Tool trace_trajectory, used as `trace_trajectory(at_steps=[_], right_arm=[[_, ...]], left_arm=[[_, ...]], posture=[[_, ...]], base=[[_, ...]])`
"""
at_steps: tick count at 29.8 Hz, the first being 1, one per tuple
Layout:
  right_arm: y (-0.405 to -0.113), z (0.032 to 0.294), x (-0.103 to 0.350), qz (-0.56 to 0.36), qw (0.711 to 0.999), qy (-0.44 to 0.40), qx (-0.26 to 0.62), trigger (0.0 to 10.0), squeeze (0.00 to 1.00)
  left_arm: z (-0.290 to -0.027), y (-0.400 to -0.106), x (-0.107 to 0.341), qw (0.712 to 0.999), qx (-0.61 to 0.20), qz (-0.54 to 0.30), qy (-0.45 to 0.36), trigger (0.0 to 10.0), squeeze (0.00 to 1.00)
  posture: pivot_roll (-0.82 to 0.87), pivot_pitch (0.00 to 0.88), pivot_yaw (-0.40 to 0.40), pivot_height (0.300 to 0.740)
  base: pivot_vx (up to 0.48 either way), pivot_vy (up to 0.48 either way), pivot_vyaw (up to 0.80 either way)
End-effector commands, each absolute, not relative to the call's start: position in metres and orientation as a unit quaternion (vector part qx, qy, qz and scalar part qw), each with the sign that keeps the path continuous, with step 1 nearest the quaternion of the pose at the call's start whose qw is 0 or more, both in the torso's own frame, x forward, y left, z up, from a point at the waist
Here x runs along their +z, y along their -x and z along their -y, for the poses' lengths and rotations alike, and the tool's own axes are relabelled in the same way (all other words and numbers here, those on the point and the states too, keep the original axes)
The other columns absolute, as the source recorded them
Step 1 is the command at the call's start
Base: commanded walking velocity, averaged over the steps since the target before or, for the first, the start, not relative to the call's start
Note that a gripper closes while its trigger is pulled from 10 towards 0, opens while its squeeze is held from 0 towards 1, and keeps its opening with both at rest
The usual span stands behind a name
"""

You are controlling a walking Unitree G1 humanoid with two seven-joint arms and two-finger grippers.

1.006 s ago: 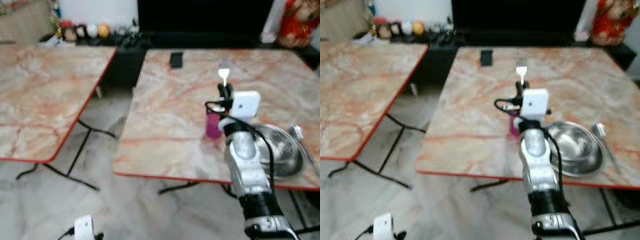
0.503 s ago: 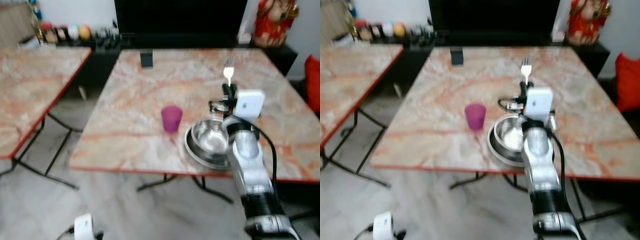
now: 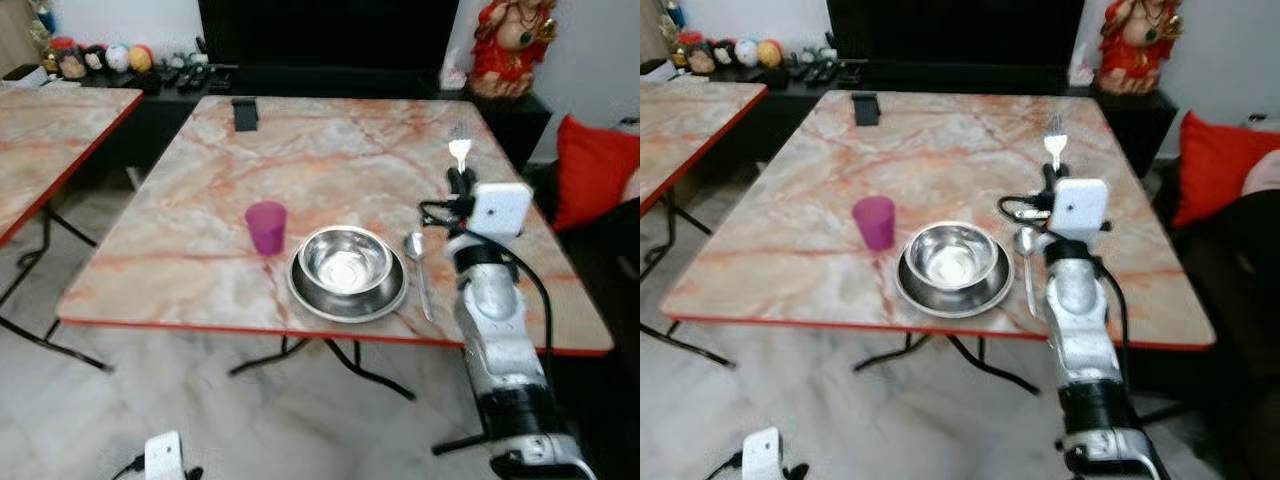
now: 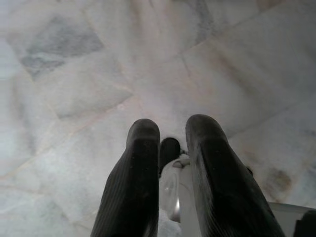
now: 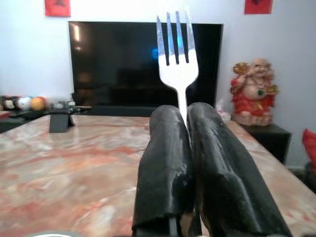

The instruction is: Setting the table

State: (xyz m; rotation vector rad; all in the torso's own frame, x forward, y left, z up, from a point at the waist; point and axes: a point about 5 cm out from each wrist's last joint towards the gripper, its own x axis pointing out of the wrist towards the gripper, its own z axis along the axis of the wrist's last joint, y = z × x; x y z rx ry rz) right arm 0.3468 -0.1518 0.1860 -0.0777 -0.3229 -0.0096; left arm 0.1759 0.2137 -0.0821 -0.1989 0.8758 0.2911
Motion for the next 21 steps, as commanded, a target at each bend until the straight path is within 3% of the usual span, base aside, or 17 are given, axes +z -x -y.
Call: trace_trajectory(at_steps=[1,16,21], right_arm=[[-0.347,0.156,0.191,0.168,0.985,0.036,-0.011,10.0,0.0],[-0.35,0.16,0.187,0.152,0.987,0.044,-0.025,10.0,0.0],[-0.361,0.188,0.183,0.081,0.99,0.087,-0.079,10.0,0.0]], left_arm=[[-0.217,-0.172,-0.083,0.887,0.144,-0.428,0.092,10.0,0.0],[-0.217,-0.172,-0.084,0.887,0.146,-0.428,0.096,10.0,0.0],[-0.216,-0.171,-0.084,0.886,0.141,-0.431,0.096,10.0,0.0]], posture=[[-0.01,0.0,0.022,0.74],[-0.01,0.0,0.025,0.74],[-0.03,0.0,0.038,0.74]], base=[[0.0,0.0,0.0],[0.0,0.0,0.0],[0.0,0.0,0.0]])
